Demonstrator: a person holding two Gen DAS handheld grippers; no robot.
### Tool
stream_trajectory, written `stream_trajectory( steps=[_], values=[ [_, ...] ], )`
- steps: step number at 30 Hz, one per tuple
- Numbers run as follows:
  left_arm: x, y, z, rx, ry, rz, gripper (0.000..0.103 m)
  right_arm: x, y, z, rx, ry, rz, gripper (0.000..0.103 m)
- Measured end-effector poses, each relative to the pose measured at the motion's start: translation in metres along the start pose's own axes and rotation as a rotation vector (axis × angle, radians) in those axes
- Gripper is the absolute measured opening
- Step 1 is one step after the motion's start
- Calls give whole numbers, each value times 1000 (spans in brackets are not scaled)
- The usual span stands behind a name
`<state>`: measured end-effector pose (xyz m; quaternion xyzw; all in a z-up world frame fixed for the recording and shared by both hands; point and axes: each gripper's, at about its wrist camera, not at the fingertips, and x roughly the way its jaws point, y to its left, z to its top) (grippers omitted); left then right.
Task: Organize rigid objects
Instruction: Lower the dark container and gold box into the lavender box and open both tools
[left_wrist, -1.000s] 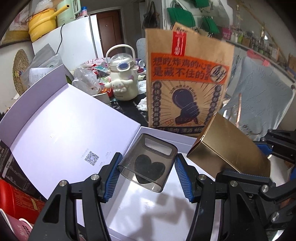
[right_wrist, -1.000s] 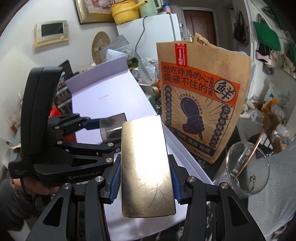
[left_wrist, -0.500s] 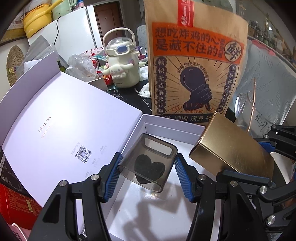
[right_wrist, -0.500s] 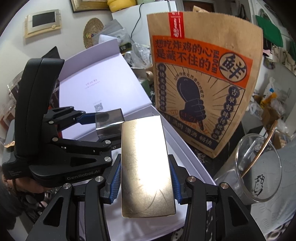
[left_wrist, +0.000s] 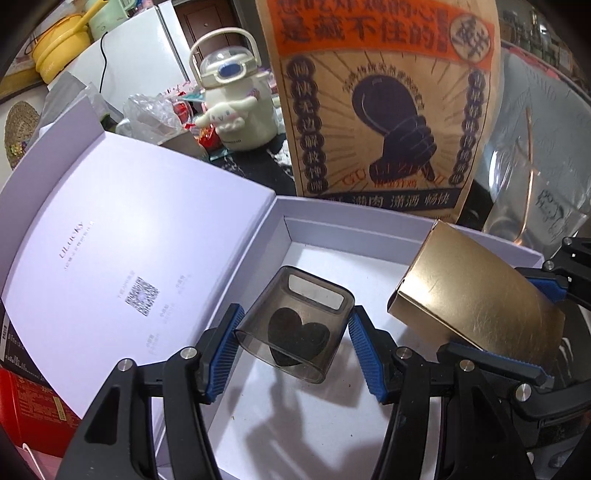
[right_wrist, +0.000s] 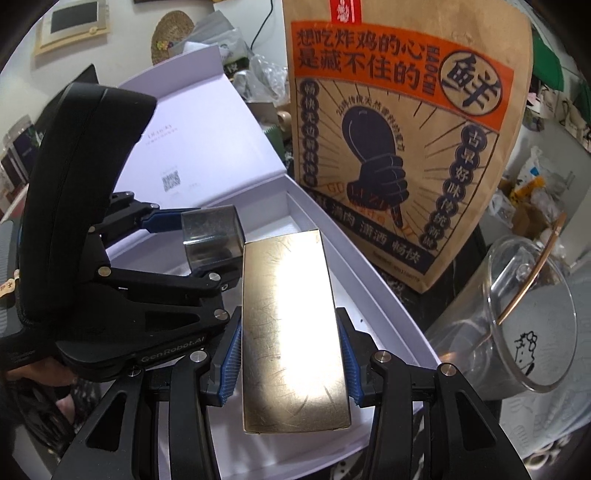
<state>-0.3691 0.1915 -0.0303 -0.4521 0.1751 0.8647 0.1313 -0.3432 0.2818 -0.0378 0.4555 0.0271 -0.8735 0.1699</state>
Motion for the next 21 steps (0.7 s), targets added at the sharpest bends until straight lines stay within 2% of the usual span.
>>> stream_trajectory(
  steps=[9, 19, 20, 21],
  values=[
    [10, -7, -6, 21, 46, 20, 58, 12, -1, 0, -6, 34, -19, 46],
    [14, -9, -11, 17, 113, -2, 58, 5, -2, 5, 5, 29, -24, 46],
    [14, -10, -12, 17, 118, 0, 60, 2, -2, 6, 7, 24, -28, 46],
    [13, -11, -12, 16, 120, 7, 67, 0, -2, 7, 9, 21, -30, 47]
  ],
)
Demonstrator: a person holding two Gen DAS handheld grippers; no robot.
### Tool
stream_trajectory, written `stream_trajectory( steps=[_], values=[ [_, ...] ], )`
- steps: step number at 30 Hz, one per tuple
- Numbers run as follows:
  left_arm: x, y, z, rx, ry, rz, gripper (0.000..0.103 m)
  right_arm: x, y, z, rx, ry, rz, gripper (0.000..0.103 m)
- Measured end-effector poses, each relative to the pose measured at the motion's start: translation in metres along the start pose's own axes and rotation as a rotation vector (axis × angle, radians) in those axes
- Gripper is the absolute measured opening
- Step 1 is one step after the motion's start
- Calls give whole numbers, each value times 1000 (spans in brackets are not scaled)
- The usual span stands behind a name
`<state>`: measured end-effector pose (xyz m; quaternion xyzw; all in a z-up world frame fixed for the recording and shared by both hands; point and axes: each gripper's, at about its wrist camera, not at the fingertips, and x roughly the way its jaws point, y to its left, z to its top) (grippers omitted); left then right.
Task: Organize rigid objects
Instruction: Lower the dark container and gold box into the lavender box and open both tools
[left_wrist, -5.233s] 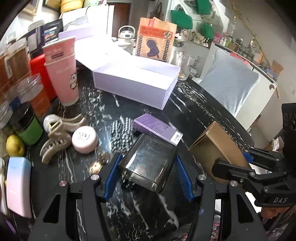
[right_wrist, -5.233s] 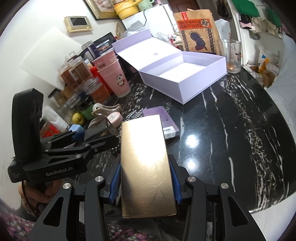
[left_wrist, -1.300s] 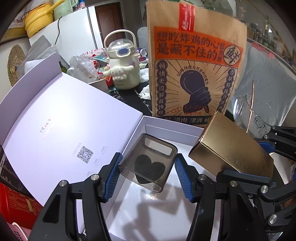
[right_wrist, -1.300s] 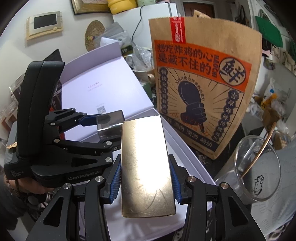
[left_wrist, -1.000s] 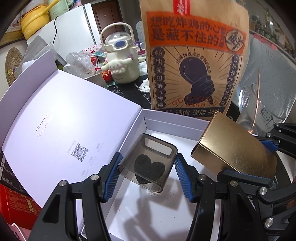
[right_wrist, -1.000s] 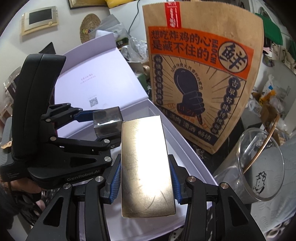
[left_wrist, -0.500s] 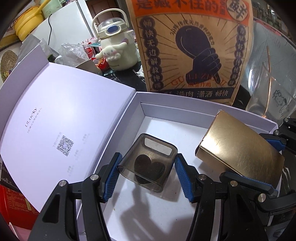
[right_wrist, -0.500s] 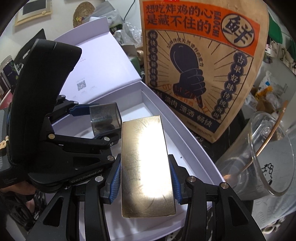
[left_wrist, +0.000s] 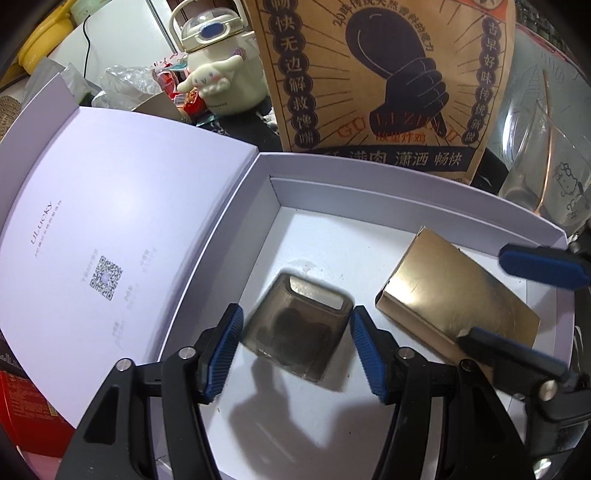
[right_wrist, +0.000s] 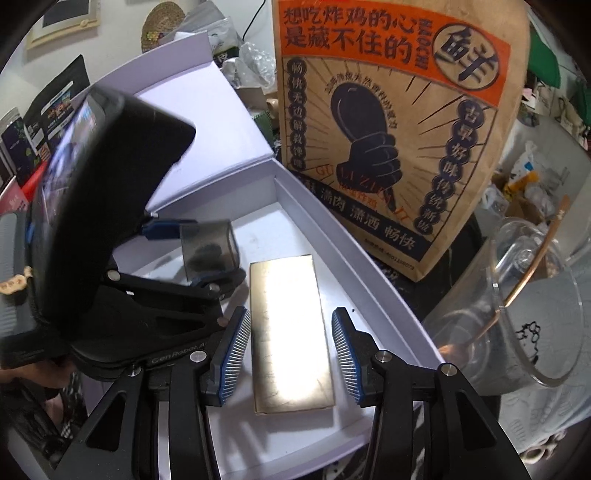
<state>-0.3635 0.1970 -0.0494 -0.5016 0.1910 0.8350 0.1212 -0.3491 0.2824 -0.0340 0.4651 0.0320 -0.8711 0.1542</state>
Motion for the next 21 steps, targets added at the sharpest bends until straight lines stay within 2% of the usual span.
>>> stream_trajectory(
  steps=[2, 3, 16, 17, 21],
  values=[
    [-4, 1, -1, -9, -8, 21, 78, -5, 0, 1, 4, -4, -7, 48],
    [-7, 1, -1, -11, -18, 26, 80, -8, 0, 2, 6, -6, -13, 48],
    [-41, -2, -10, -33, -64, 9, 82, -51, 4, 3, -8, -31, -77, 52],
    [-44, -2, -10, -37, -70, 6, 82, -57, 6, -8, -4, -34, -77, 52],
    [-55, 3, -7, -48, -92, 10, 82, -64, 8, -11, 1, -50, -89, 52]
  ],
)
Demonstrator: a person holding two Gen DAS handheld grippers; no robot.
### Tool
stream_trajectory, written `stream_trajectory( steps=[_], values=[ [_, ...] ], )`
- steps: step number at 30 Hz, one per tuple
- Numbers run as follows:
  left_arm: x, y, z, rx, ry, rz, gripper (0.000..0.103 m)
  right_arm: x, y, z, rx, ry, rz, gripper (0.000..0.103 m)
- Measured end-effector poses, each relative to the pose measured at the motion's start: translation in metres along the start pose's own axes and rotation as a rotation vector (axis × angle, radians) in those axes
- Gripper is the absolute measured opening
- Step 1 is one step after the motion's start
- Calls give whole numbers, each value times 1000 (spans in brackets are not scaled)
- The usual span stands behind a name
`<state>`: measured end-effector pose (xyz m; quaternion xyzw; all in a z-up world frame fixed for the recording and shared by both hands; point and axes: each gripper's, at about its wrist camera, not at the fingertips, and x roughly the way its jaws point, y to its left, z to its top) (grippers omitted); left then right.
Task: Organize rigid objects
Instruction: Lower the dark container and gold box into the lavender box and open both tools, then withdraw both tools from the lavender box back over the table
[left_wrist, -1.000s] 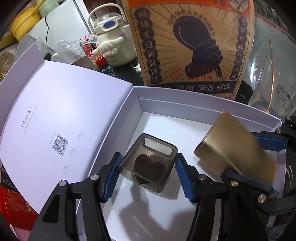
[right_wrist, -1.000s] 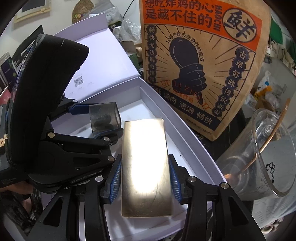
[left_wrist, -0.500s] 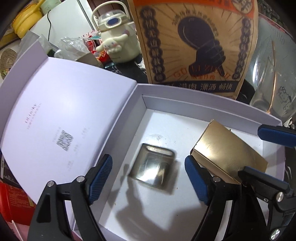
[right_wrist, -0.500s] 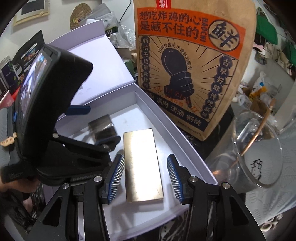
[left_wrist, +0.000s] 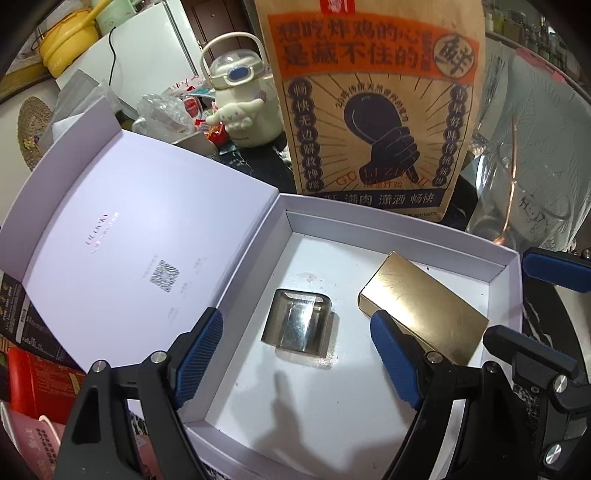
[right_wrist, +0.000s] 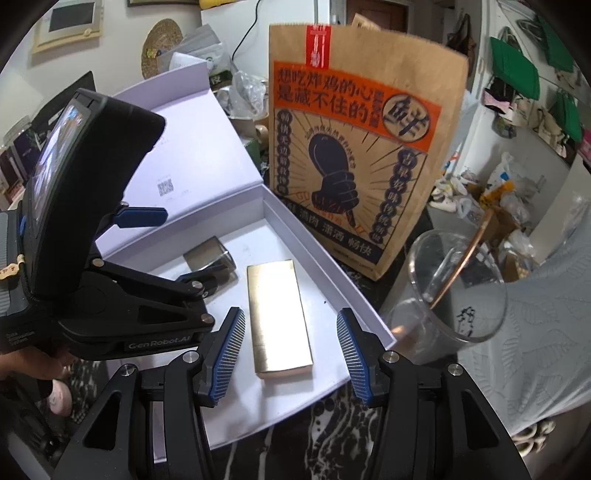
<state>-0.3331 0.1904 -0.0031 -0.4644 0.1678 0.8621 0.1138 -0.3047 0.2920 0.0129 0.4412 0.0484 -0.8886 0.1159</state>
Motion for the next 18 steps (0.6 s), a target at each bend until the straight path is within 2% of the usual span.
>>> stream_trajectory(
  steps=[8, 10, 11, 12, 16, 18],
  values=[
    [-20, 19, 10, -26, -48, 6, 83, -21, 8, 1, 2, -35, -14, 56],
    [-27, 21, 9, -35, -57, 5, 87, -25, 8, 1, 5, -44, -14, 62],
    [-33, 23, 8, -41, -64, 3, 97, -29, 9, 1, 10, -53, -15, 64],
    [-37, 25, 7, -48, -72, 1, 103, -33, 9, 1, 13, -61, -18, 68],
    [-52, 32, 4, -66, -108, 13, 103, -50, 14, 1, 10, -100, -35, 78],
    [-58, 36, 1, -74, -116, 9, 103, -59, 18, 1, 5, -115, -41, 80]
  ],
)
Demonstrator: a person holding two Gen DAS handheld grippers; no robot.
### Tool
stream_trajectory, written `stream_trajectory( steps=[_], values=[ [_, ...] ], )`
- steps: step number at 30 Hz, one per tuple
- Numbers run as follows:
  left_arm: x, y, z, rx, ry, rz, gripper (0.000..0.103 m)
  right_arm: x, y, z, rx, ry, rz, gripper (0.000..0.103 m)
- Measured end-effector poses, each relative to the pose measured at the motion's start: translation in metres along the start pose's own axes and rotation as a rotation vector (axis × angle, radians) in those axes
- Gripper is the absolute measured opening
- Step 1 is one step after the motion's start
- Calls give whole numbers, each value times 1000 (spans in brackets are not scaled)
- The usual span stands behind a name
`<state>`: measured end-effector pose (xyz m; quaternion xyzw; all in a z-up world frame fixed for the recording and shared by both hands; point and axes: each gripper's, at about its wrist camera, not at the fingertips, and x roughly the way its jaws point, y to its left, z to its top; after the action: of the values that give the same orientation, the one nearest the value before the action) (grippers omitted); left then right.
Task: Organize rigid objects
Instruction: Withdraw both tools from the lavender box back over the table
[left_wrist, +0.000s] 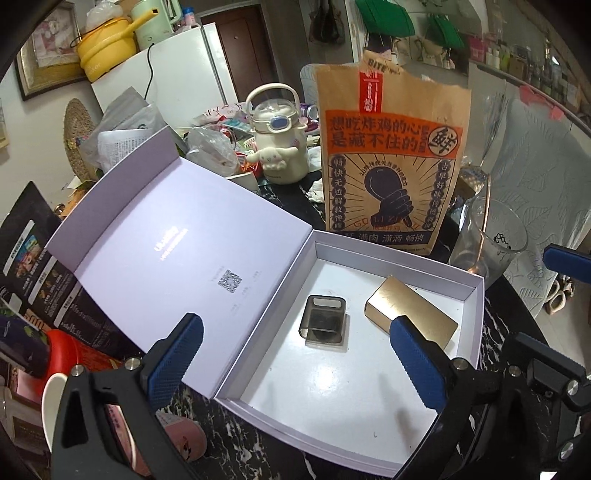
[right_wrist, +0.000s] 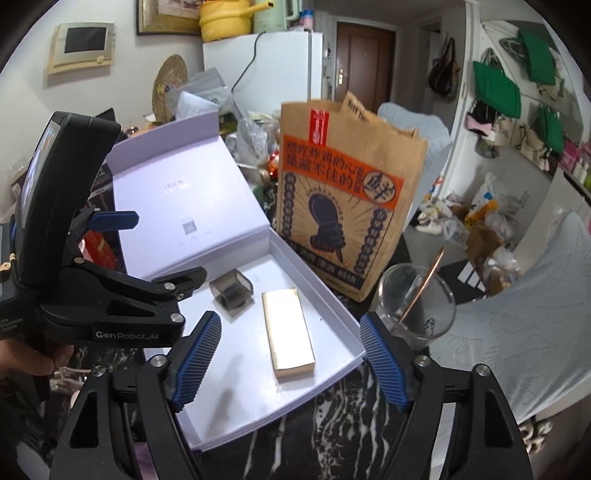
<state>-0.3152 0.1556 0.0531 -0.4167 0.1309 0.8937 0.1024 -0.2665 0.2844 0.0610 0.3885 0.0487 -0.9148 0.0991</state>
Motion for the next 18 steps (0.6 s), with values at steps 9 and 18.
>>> stream_trajectory(
  steps=[9, 18],
  values=[
    [-40, 11, -13, -17, -54, -9, 103, -31, 12, -2, -11, -33, -14, 86],
    [-86, 19, -28, -28, -114, -22, 103, -63, 17, -8, 10, -68, -20, 88]
  ],
)
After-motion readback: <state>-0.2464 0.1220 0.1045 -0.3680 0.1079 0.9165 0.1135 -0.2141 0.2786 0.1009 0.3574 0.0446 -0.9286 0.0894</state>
